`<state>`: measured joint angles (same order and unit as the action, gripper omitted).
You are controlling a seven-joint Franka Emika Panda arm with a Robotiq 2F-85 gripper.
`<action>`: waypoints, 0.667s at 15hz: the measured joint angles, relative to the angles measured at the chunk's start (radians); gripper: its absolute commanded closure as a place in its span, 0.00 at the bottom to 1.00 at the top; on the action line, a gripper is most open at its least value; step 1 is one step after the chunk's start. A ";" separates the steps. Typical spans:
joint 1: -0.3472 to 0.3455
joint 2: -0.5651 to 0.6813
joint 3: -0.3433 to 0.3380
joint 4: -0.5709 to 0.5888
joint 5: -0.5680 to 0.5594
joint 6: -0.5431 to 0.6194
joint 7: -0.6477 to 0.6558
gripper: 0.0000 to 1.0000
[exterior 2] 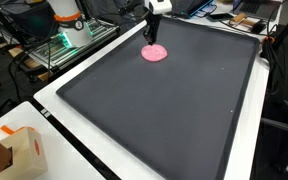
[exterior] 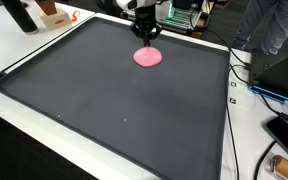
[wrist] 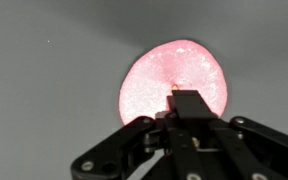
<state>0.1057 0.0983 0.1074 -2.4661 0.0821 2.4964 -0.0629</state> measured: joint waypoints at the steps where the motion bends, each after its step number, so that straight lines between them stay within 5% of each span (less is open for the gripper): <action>1: 0.000 -0.003 0.000 0.000 0.000 0.000 0.000 0.97; 10: 0.005 -0.087 0.005 0.008 -0.001 -0.046 0.000 0.97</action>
<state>0.1110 0.0109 0.1127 -2.4582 0.0812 2.4502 -0.0626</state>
